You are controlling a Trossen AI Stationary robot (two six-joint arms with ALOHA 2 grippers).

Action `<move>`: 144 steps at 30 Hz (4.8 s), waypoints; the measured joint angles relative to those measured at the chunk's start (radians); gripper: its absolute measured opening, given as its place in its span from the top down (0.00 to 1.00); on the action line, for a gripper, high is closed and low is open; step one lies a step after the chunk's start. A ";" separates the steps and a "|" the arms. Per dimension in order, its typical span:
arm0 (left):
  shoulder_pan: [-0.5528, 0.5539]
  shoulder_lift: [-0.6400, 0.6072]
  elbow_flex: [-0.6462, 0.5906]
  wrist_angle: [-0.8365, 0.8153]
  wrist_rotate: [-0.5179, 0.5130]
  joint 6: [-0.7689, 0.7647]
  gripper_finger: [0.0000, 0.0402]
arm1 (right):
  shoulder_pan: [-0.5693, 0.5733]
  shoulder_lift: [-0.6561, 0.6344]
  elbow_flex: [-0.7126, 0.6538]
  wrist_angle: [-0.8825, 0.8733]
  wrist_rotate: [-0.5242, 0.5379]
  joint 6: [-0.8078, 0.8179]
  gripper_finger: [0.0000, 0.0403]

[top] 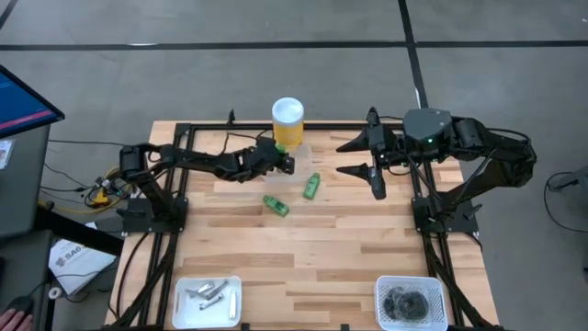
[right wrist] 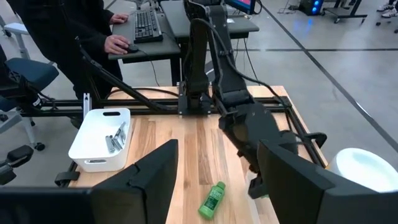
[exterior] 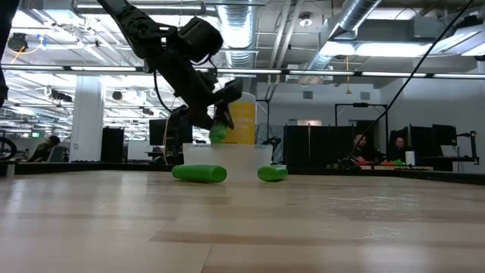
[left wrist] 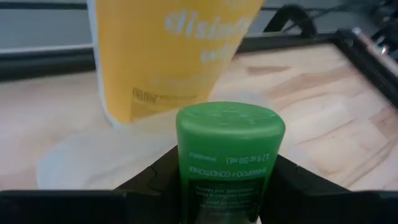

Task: Pick & Place Travel size toiletries
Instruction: Put the bottom right green shampoo into the transparent bin, then put the top green shampoo into the transparent bin

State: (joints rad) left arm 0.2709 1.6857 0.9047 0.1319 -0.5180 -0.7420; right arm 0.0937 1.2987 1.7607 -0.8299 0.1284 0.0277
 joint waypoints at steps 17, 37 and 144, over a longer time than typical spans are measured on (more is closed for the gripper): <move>0.022 0.031 -0.001 -0.092 -0.023 -0.151 0.64 | 0.025 0.000 0.000 0.004 0.000 0.000 0.47; 0.046 0.041 -0.001 -0.152 0.028 -0.205 0.61 | 0.025 0.000 0.000 0.010 0.000 -0.008 0.47; -0.371 -0.795 -0.001 -0.124 0.108 0.004 0.50 | -0.169 0.657 -0.539 0.219 -0.032 1.203 0.56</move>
State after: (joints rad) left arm -0.0998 0.8909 0.9035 0.0082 -0.4099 -0.7380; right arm -0.0752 1.9560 1.2220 -0.6107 0.0968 1.2302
